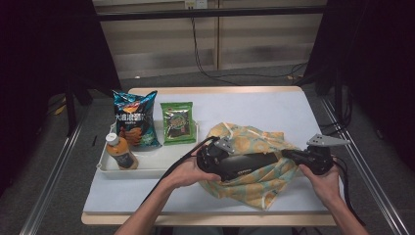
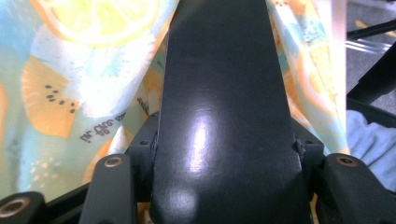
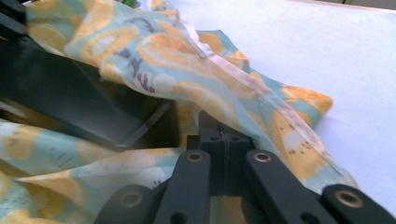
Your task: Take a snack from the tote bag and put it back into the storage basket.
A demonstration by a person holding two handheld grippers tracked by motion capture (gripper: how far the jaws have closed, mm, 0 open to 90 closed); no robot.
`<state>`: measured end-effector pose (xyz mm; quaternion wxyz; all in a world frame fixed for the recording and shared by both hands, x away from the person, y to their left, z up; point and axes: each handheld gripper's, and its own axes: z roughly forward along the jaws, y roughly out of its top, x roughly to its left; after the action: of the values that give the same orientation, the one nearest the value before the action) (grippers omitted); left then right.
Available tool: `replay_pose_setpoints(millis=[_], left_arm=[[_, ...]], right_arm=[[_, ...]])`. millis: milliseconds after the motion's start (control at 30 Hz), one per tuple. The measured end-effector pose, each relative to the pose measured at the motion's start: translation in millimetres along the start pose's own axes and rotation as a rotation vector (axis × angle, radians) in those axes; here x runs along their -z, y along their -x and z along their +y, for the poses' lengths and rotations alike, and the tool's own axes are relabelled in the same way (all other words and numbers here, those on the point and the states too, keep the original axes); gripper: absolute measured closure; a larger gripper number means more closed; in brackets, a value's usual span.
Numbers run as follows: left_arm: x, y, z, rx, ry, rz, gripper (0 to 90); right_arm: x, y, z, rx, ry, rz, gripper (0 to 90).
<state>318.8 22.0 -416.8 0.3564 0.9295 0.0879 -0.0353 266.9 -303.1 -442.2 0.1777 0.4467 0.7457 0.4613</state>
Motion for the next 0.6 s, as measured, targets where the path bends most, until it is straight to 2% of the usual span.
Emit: replay_pose_setpoints(millis=[133, 233, 267, 300, 400, 500, 533, 567, 600], left_arm=[[8.2, -2.1, 1.2, 0.009, 0.046, -0.007, 43.8], [10.3, -2.8, 2.0, 0.009, 0.065, -0.009, 43.9], [11.3, -0.4, 3.4, -0.011, 0.083, -0.019, 43.9], [11.4, 2.9, 4.5, -0.015, 0.091, -0.014, 43.9], [11.9, 5.4, 7.8, -0.035, 0.093, -0.023, 43.9], [16.2, 6.3, 10.7, -0.038, 0.138, -0.054, 43.9], [17.5, 6.8, 12.2, -0.023, 0.157, -0.063, 43.9], [19.0, 6.2, 14.5, -0.037, 0.153, -0.047, 43.8], [19.6, 6.2, 16.4, -0.024, 0.159, -0.039, 43.8]], right_arm=[[0.7, 7.1, -3.0, -0.012, -0.02, -0.016, 90.0], [1.1, 7.6, -3.9, -0.018, -0.021, -0.011, 90.0], [1.1, 5.6, -3.9, -0.016, -0.031, -0.02, 90.0], [1.0, 5.4, -3.8, -0.018, -0.037, -0.015, 90.0], [-1.6, 5.7, -4.9, -0.019, -0.053, -0.016, 90.0], [-5.1, 7.1, -8.1, -0.016, -0.077, -0.023, 90.0], [-6.3, 7.0, -9.1, -0.013, -0.085, -0.028, 90.0], [-7.4, 7.4, -9.6, -0.013, -0.088, -0.024, 90.0], [-7.5, 7.4, -9.4, -0.011, -0.089, -0.025, 90.0]])
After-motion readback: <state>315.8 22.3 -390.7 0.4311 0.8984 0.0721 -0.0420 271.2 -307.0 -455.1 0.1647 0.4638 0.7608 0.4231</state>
